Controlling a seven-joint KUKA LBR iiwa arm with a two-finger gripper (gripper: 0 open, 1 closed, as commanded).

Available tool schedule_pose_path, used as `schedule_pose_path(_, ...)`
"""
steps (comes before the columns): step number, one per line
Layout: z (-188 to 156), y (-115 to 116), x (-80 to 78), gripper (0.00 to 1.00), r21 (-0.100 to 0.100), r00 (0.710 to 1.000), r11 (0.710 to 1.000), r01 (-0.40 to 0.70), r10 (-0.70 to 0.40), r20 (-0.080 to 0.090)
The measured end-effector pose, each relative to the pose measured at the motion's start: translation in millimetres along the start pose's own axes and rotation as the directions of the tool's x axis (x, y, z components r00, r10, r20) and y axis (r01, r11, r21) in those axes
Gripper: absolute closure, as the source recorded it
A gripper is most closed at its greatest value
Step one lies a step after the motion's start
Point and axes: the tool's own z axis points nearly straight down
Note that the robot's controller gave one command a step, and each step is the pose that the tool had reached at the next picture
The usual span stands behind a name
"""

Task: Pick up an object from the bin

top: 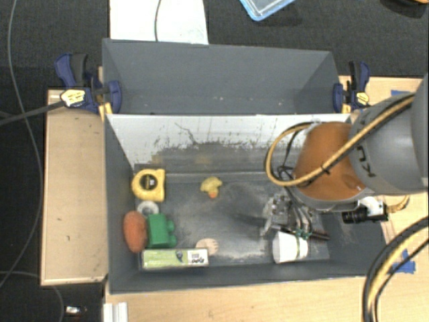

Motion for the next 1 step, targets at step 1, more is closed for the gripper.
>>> schedule_pose_path(1,0.0,0.0,-0.1,1.0,0.0,1.0,1.0,-0.002,0.002,0.0)
